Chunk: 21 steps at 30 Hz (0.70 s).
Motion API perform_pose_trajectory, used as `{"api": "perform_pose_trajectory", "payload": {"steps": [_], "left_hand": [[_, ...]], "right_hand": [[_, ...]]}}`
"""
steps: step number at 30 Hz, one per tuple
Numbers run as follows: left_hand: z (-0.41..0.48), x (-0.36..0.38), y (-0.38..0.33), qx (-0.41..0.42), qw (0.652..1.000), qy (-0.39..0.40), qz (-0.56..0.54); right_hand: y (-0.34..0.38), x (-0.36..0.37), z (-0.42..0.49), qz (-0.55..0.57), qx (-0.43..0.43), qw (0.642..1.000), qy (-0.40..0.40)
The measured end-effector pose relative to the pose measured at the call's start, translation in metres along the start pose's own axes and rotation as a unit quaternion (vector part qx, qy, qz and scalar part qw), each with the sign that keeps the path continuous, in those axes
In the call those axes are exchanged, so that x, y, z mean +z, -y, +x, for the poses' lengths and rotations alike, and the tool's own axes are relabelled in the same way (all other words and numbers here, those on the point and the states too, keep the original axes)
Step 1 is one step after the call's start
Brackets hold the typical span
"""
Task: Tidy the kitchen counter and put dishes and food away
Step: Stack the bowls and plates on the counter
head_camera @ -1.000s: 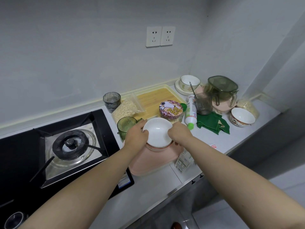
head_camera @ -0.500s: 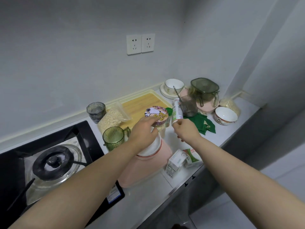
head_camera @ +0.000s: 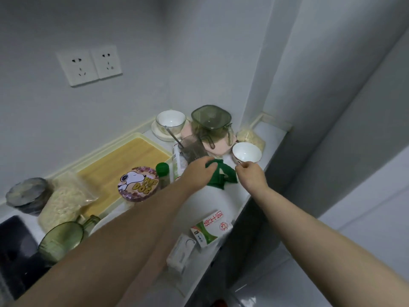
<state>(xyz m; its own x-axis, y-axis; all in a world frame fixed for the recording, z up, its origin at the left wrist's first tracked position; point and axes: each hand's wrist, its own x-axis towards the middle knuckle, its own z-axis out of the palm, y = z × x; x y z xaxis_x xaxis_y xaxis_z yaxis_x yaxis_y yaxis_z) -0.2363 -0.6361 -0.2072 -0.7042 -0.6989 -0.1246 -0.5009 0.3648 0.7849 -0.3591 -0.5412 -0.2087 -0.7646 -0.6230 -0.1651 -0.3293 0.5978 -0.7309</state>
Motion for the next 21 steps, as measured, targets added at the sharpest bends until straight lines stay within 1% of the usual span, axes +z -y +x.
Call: {"api": "perform_pose_trajectory", "payload": {"steps": [3,5,8,11,14,16,21], "left_hand": [[0.037,0.020,-0.010,-0.048,0.997,0.043,-0.052],[0.058,0.033,-0.013,-0.089,0.989,0.071,-0.091],[0.085,0.048,-0.016,-0.180,0.965,0.083,-0.174],[0.106,0.059,-0.015,-0.249,0.938,0.075,-0.231],[0.123,0.069,-0.011,-0.272,0.919,0.071,-0.276],[0.131,0.074,-0.008,-0.293,0.906,0.076,-0.296],[0.143,0.082,-0.005,-0.314,0.890,0.080,-0.320]], "right_hand": [[-0.011,-0.006,0.036,0.067,0.082,0.994,-0.024],[-0.019,-0.006,0.057,0.135,0.148,0.979,-0.034],[-0.030,-0.003,0.079,0.252,0.238,0.938,-0.028],[-0.040,0.005,0.097,0.308,0.296,0.904,-0.029],[-0.044,0.014,0.112,0.351,0.327,0.877,-0.032],[-0.046,0.018,0.122,0.369,0.337,0.866,-0.036],[-0.061,0.024,0.152,0.341,0.331,0.879,-0.051]]}}
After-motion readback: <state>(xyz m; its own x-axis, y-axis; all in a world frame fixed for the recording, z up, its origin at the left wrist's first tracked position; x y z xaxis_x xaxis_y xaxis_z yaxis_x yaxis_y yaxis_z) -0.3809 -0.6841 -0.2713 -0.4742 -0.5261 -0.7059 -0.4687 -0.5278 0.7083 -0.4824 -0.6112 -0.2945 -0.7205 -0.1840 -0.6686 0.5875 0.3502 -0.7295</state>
